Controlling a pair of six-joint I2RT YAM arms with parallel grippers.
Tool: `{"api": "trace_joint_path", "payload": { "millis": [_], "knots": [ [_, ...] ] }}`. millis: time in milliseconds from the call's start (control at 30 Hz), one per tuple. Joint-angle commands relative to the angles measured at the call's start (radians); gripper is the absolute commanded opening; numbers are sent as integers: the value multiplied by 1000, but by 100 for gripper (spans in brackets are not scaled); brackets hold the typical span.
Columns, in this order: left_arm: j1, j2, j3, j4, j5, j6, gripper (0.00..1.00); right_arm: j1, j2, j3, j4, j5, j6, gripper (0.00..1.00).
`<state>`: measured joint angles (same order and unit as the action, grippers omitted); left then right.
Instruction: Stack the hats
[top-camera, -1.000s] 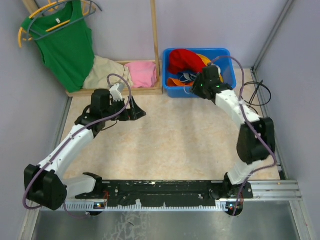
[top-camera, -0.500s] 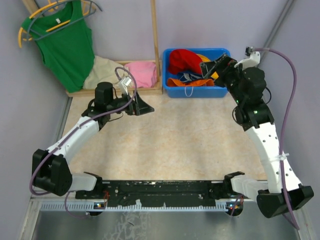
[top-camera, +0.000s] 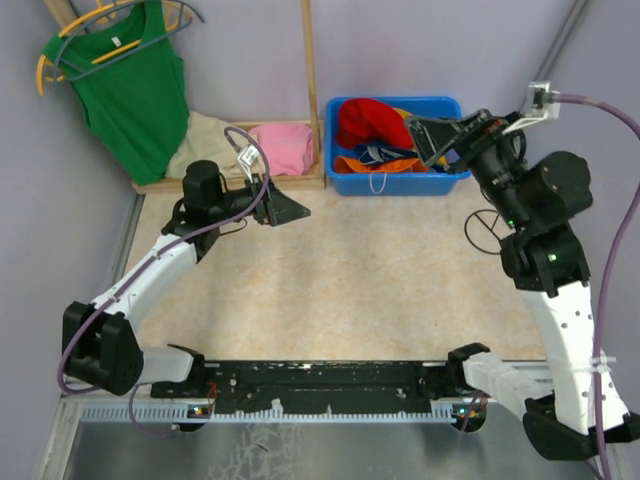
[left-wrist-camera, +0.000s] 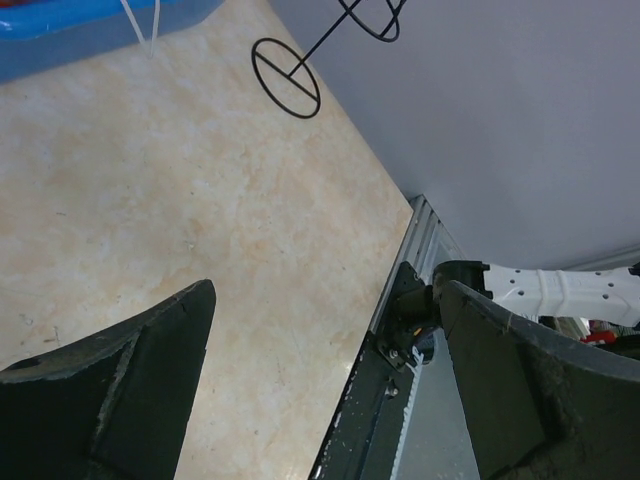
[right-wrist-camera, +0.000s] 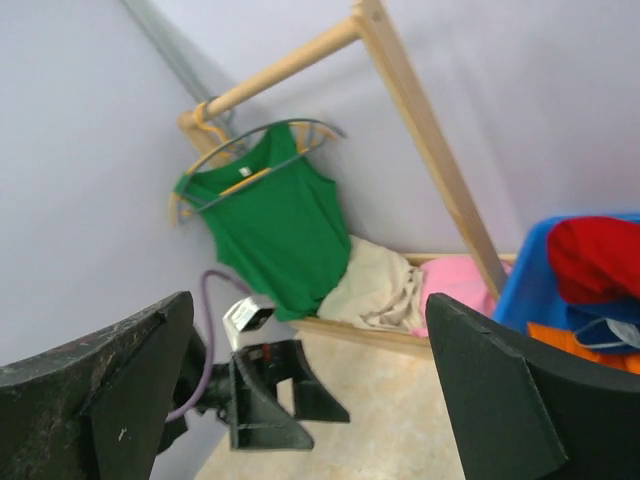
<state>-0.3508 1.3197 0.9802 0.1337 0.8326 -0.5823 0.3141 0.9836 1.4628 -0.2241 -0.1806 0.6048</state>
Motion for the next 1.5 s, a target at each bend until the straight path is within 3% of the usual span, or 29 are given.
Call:
{"api": "trace_joint_path", "payload": {
  "millis": [0,67,167,267,333,500,567,633,700,833,900,1067,1200,1467],
  "knots": [
    [-1,-56,-14,110,6,-48,99,10,-63,-42,123,-193,48,99],
    [-4,-68,-15,120,0,-51,99,10,-92,-108,233,-238,131,99],
    [-6,-87,-6,115,-7,-46,99,9,-103,-113,249,-314,17,99],
    [-7,-112,-6,99,-23,-34,99,9,-124,-88,115,-29,55,99],
    [-8,-127,-8,79,-38,-28,99,10,-124,-56,80,-5,-95,99],
    [-8,-141,18,-7,-68,16,99,9,65,261,-441,323,-180,99],
    [-10,-138,39,-61,-72,48,99,10,106,302,-559,421,-194,99],
    [-11,-134,56,-130,-102,78,99,9,90,243,-537,455,-278,99],
    [-13,-126,64,-169,-120,97,99,-41,95,219,-563,558,-262,95],
    [-13,-113,77,-221,-136,124,99,-368,203,232,-687,296,-196,86],
    [-13,-118,64,-215,-136,128,99,-386,257,244,-721,361,-193,83],
    [-12,-120,49,-204,-153,133,99,-585,406,295,-745,211,-118,88],
    [-13,-95,74,-220,-158,159,99,-653,504,360,-743,189,-55,88],
    [-13,-60,75,-210,-173,179,99,-676,622,406,-709,160,-3,82]
  ]
}}
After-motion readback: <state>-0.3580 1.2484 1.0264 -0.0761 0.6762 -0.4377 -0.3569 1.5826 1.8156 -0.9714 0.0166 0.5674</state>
